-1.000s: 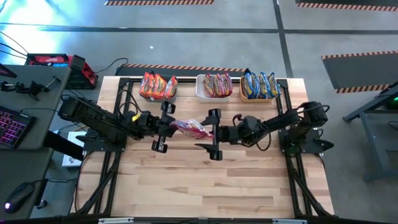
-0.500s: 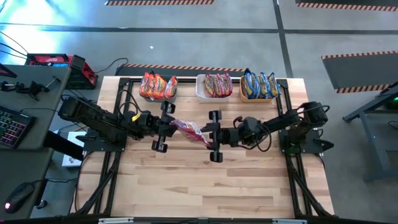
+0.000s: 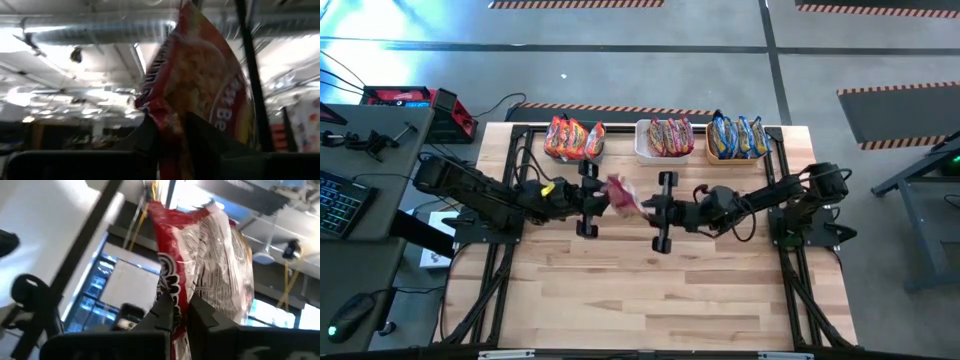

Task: Sort Maruchan noodles
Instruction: Put the red noodle pack into the white bin

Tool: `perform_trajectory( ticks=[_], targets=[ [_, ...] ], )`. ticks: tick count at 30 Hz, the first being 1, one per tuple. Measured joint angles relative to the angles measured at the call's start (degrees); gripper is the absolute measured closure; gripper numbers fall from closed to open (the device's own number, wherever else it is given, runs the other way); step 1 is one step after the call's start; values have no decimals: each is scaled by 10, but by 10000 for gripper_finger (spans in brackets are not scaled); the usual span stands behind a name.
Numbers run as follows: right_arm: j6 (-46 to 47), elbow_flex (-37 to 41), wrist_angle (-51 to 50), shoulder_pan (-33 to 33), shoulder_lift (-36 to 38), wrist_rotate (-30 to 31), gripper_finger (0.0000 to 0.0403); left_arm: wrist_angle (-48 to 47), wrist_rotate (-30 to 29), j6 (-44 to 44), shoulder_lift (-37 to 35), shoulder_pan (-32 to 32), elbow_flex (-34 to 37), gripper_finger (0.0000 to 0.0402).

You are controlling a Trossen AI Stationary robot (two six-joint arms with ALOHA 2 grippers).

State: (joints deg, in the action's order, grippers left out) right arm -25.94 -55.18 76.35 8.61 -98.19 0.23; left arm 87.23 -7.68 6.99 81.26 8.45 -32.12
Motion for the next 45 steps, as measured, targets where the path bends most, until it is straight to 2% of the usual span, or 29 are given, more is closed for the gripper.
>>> perform_trajectory(
  ticks=[8,14,19,22,27,30,33,41,45],
  targets=[
    [63,0,-132,-49,70,84,401,-10,-91,29,-34,-23,88,270],
    [148,-1,-236,-116,133,107,402,-25,-123,38,-77,-49,154,262],
    [233,-29,-326,-176,149,107,402,-63,-131,38,-98,-70,186,263],
    [287,-73,-428,-209,142,111,402,-112,-131,38,-104,-75,195,271],
    [400,-186,-669,-279,108,117,402,-142,-131,45,-104,-85,199,287],
    [456,-248,-792,-327,73,94,402,-142,-131,51,-104,-89,199,296],
    [504,-287,-851,-368,31,54,402,-144,-131,52,-105,-89,199,303],
    [609,-331,-875,-432,-87,-63,403,-151,-129,52,-105,-89,199,314],
    [641,-341,-876,-442,-117,-83,403,-154,-129,53,-105,-89,199,319]
  ],
)
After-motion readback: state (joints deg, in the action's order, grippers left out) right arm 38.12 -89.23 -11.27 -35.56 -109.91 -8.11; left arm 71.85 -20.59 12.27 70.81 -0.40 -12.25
